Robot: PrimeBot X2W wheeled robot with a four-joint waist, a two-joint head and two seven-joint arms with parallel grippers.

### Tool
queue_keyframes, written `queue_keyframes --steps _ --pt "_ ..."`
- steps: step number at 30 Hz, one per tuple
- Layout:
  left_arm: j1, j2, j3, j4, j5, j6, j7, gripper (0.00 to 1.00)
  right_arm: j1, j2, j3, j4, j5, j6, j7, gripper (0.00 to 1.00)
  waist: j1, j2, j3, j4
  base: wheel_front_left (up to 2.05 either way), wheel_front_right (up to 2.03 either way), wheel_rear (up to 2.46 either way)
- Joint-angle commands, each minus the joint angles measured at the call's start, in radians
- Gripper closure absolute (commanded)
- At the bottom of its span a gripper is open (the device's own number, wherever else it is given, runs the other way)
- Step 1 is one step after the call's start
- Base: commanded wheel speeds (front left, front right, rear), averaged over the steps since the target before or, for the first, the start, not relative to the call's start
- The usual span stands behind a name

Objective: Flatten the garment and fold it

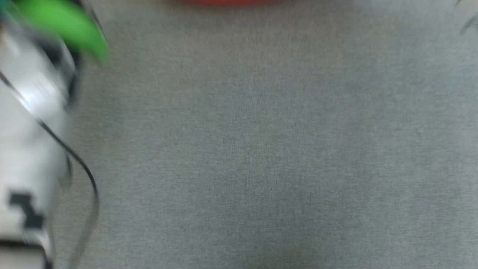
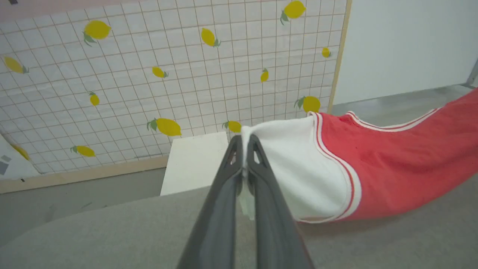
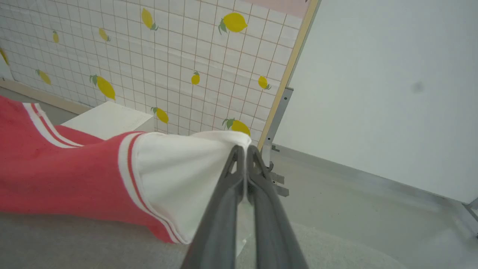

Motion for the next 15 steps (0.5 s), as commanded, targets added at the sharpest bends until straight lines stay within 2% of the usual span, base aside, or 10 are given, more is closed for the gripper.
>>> queue_keyframes --steps 1,5,10,13,15 --pt "0.109 0.000 -0.021 -0.020 -0.011 -0.007 -0.008 1.00 0.081 -0.001 0.025 -0.010 0.028 -0.002 -0.003 1.00 -0.0001 0.0000 -0.136 0.010 0.00 0.00 0.00" --pt "0.383 0.012 -0.031 -0.079 -0.063 -0.009 -0.008 1.00 0.300 -0.025 0.097 -0.044 0.072 -0.002 0.022 1.00 -0.0001 0.0000 -0.244 0.006 0.00 0.00 0.00" --pt "0.651 0.052 -0.035 -0.167 -0.116 -0.007 0.018 1.00 0.538 -0.082 0.138 -0.119 0.165 -0.002 0.099 1.00 -0.0001 0.0000 -0.343 0.009 0.00 0.00 0.00" --pt "0.782 0.095 -0.031 -0.223 -0.125 0.019 0.042 1.00 0.661 -0.155 0.177 -0.193 0.137 -0.002 0.127 1.00 -0.0001 0.0000 -0.387 0.006 0.00 0.00 0.00" --pt "0.856 0.115 -0.027 -0.261 -0.136 0.034 0.055 1.00 0.731 -0.180 0.178 -0.231 0.128 -0.002 0.147 1.00 -0.0001 0.0000 -0.408 0.003 0.00 0.00 0.00"
